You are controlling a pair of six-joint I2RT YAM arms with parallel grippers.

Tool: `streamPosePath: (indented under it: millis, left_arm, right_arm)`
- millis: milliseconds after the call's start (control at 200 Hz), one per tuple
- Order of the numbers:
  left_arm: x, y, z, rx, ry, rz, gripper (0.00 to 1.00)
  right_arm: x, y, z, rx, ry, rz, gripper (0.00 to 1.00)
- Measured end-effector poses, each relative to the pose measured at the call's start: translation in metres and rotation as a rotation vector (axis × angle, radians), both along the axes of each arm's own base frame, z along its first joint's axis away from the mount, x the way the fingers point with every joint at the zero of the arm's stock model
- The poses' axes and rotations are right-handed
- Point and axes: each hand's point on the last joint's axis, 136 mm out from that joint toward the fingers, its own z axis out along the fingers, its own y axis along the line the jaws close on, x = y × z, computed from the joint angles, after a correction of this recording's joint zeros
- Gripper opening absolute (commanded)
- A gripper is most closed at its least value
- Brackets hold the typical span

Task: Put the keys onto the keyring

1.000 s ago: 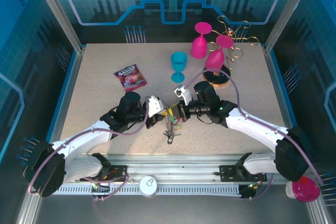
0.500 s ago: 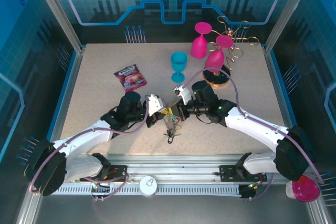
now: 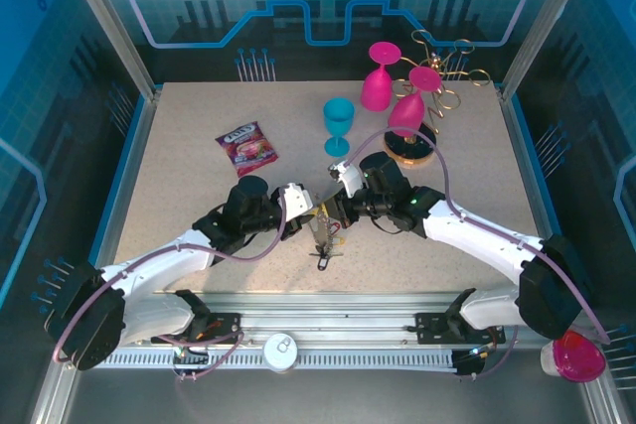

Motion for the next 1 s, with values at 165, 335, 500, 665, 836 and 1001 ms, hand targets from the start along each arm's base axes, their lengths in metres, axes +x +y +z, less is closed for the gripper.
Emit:
streamPosePath:
  millis: [165,335,500,665,836,1001]
  left_arm:
    - [-0.001,-0.001,0.0,0.0,-0.027,-0.009,0.0]
    - [-0.005,-0.003,0.001,-0.011,-0.044,-0.03,0.0]
    - [-0.019,-0.01,0.002,-0.028,-0.061,-0.097,0.0]
    - [-0.023,-0.009,0.004,-0.067,-0.055,-0.117,0.0]
    - [-0.02,-0.004,0.017,-0.156,-0.021,-0.129,0.0]
    - [-0.022,-0.004,0.029,-0.221,0.004,-0.16,0.0]
  right_arm:
    - [-0.001,-0.001,0.001,0.019,0.029,0.005,0.0]
    - [0.0,-0.005,0.0,0.037,0.065,-0.006,0.32]
    - [0.009,-0.027,-0.012,0.034,0.093,-0.06,0.48]
    - [0.011,-0.047,0.005,0.042,0.027,-0.064,0.48]
    - [-0.006,-0.051,0.026,0.061,-0.157,0.047,0.45]
    - [-0.031,-0.049,0.015,0.07,-0.248,0.178,0.45]
